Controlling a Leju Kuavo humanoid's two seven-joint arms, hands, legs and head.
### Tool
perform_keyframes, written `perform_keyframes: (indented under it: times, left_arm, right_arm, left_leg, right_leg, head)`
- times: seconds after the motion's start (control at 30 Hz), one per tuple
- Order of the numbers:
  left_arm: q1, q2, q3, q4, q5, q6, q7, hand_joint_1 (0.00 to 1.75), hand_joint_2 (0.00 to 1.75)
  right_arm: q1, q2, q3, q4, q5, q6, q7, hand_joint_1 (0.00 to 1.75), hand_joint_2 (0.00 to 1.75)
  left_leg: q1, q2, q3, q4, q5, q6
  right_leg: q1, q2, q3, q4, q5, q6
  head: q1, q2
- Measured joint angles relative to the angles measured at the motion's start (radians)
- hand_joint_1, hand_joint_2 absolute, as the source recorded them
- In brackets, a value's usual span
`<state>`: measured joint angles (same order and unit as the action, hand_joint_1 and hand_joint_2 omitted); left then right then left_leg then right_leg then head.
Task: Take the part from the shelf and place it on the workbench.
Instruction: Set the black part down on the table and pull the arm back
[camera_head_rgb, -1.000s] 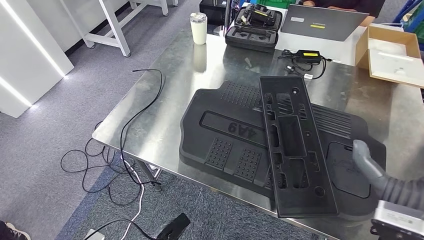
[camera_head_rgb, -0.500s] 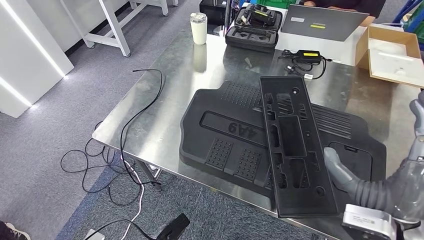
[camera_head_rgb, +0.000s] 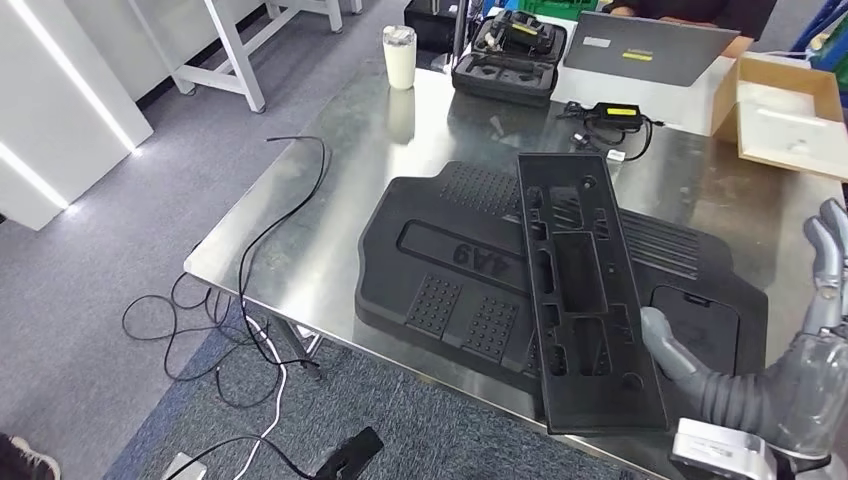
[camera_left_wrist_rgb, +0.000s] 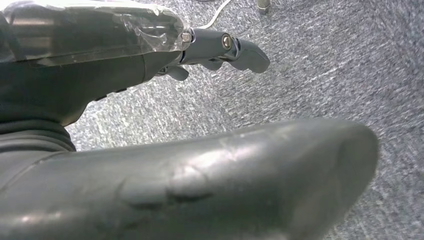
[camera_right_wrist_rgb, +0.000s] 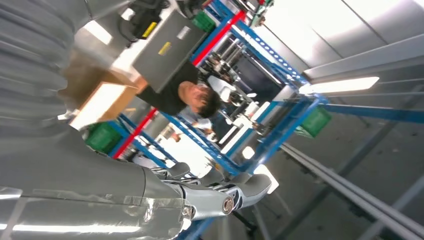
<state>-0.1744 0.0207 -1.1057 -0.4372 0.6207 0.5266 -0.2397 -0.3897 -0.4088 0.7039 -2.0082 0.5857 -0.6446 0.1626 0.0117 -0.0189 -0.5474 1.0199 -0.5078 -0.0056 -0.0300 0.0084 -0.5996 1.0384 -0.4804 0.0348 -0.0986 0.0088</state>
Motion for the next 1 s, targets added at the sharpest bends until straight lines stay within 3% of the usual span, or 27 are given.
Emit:
perform_keyframes:
  times: [0.07,0.13,0.2,0.27,0.3,0.33,0.37,0.47,0.5,0.6,0.67,0.77,0.8,0.83,0.87,0.93,1.0]
  left_arm:
    - [0.000,0.000,0.000,0.000,0.000,0.001,0.001,0.00,0.00]
    - [0.000,0.000,0.000,0.000,0.000,0.002,0.001,0.00,0.00]
    - [0.000,0.000,-0.001,0.000,0.000,0.002,0.002,0.00,0.00]
    - [0.000,0.000,-0.004,0.000,0.000,0.002,0.003,0.00,0.00]
    - [0.001,0.000,-0.006,0.000,0.000,0.002,0.004,0.00,0.00]
    - [0.001,0.000,-0.007,0.000,0.000,0.002,0.005,0.00,0.00]
    - [0.001,0.000,-0.008,0.000,0.000,0.002,0.006,0.00,0.00]
    - [-0.002,0.000,-0.008,0.000,-0.001,0.003,0.006,0.00,0.00]
    - [-0.002,0.000,-0.008,0.000,-0.001,0.003,0.006,0.00,0.00]
    - [-0.001,0.000,-0.008,0.000,-0.002,0.003,0.006,0.00,0.00]
    - [-0.003,0.001,-0.008,0.001,-0.002,0.004,0.006,0.00,0.00]
    - [-0.005,0.001,-0.009,0.001,-0.002,0.004,0.006,0.00,0.00]
    - [-0.005,0.001,-0.010,0.001,-0.002,0.004,0.006,0.00,0.00]
    - [-0.004,0.001,-0.010,0.001,-0.002,0.004,0.006,0.00,0.00]
    - [-0.004,0.001,-0.011,0.001,-0.002,0.004,0.006,0.00,0.00]
    - [-0.005,0.001,-0.013,0.001,-0.002,0.004,0.006,0.00,0.00]
    - [-0.005,0.000,-0.015,0.001,-0.002,0.004,0.006,0.00,0.00]
  right_arm:
    - [0.000,0.002,0.002,0.002,-0.001,0.000,-0.001,0.00,1.75]
    - [-0.001,0.005,0.002,0.002,-0.001,0.001,-0.001,0.00,1.75]
    - [-0.001,0.008,0.002,0.003,-0.001,0.001,-0.002,0.00,1.75]
    - [0.000,0.010,0.003,0.005,-0.001,0.001,-0.002,0.00,1.75]
    - [0.000,0.012,0.004,0.007,-0.001,0.001,-0.003,0.00,1.75]
    - [0.000,0.013,0.004,0.008,0.000,0.001,-0.003,0.00,1.75]
    - [0.000,0.014,0.004,0.009,0.000,0.001,-0.003,0.00,1.75]
    - [0.000,0.016,0.004,0.010,0.003,0.001,-0.005,0.00,1.75]
    - [0.000,0.017,0.004,0.010,0.004,0.001,-0.006,0.00,1.75]
    - [0.001,0.018,0.004,0.010,0.004,0.001,-0.006,0.00,1.75]
    - [0.001,0.019,0.004,0.010,0.004,0.001,-0.006,0.00,1.75]
    - [0.003,0.019,0.004,0.010,0.004,0.001,-0.006,0.00,1.75]
    - [0.005,0.019,0.004,0.010,0.004,0.001,-0.006,0.00,1.75]
    - [0.006,0.019,0.004,0.010,0.004,0.001,-0.006,0.00,1.75]
    - [0.007,0.019,0.004,0.010,0.004,0.001,-0.006,0.00,1.75]
    - [0.006,0.019,0.004,0.010,0.005,0.001,-0.006,0.00,1.75]
    - [0.005,0.019,0.004,0.010,0.007,0.001,-0.007,0.00,1.75]
  left_leg:
    - [0.000,-0.001,-0.005,0.002,0.001,-0.010]
    - [0.003,0.001,-0.008,0.016,-0.013,-0.020]
    - [0.005,0.005,-0.036,0.094,-0.066,-0.028]
    - [0.005,0.008,-0.085,0.213,-0.126,-0.030]
    - [0.004,0.008,-0.098,0.249,-0.137,-0.029]
    - [0.003,0.008,-0.094,0.250,-0.130,-0.026]
    - [0.001,0.008,-0.072,0.214,-0.106,-0.021]
    - [-0.008,0.009,0.019,0.036,-0.037,-0.003]
    - [-0.012,0.009,0.031,0.008,-0.029,0.000]
    - [-0.014,0.011,0.026,-0.003,-0.016,0.011]
    - [-0.009,0.014,0.018,-0.014,0.002,0.024]
    - [-0.009,0.016,-0.006,-0.015,0.020,0.035]
    - [-0.010,0.016,-0.016,-0.012,0.024,0.035]
    - [-0.011,0.016,-0.024,-0.009,0.027,0.035]
    - [-0.012,0.016,-0.031,-0.005,0.030,0.035]
    - [-0.012,0.015,-0.040,0.004,0.032,0.033]
    - [-0.014,0.015,-0.046,0.009,0.037,0.025]
  right_leg:
    - [0.004,0.001,-0.006,0.002,-0.001,-0.020]
    - [0.004,-0.003,-0.007,-0.001,0.003,-0.034]
    - [0.004,-0.009,-0.010,-0.004,0.008,-0.043]
    - [0.008,-0.013,-0.015,-0.003,0.011,-0.049]
    - [0.011,-0.014,-0.018,-0.003,0.012,-0.051]
    - [0.013,-0.015,-0.021,-0.002,0.014,-0.052]
    - [0.015,-0.015,-0.022,-0.001,0.016,-0.053]
    - [0.019,-0.016,-0.025,0.000,0.022,-0.046]
    - [0.019,-0.016,-0.025,0.000,0.025,-0.042]
    - [0.017,-0.015,-0.027,-0.001,0.033,-0.024]
    - [0.016,-0.013,-0.042,0.030,-0.001,-0.013]
    - [0.015,-0.012,-0.102,0.198,-0.114,-0.003]
    - [0.015,-0.012,-0.113,0.246,-0.134,-0.001]
    - [0.015,-0.011,-0.108,0.260,-0.133,0.000]
    - [0.015,-0.011,-0.084,0.236,-0.116,-0.002]
    - [0.017,-0.011,0.003,0.103,-0.068,-0.012]
    - [0.023,-0.010,0.061,0.000,-0.046,-0.023]
  head:
    - [-0.005,0.000]
    - [-0.008,0.000]
    - [-0.012,0.000]
    - [-0.015,0.000]
    - [-0.015,0.000]
    - [-0.015,0.000]
    - [-0.015,0.000]
    - [-0.015,0.000]
    - [-0.015,0.000]
    - [-0.015,0.000]
    - [-0.013,0.000]
    - [-0.008,0.000]
    - [-0.008,0.000]
    - [-0.008,0.000]
    - [-0.008,0.000]
    - [-0.008,0.000]
    - [-0.008,0.000]
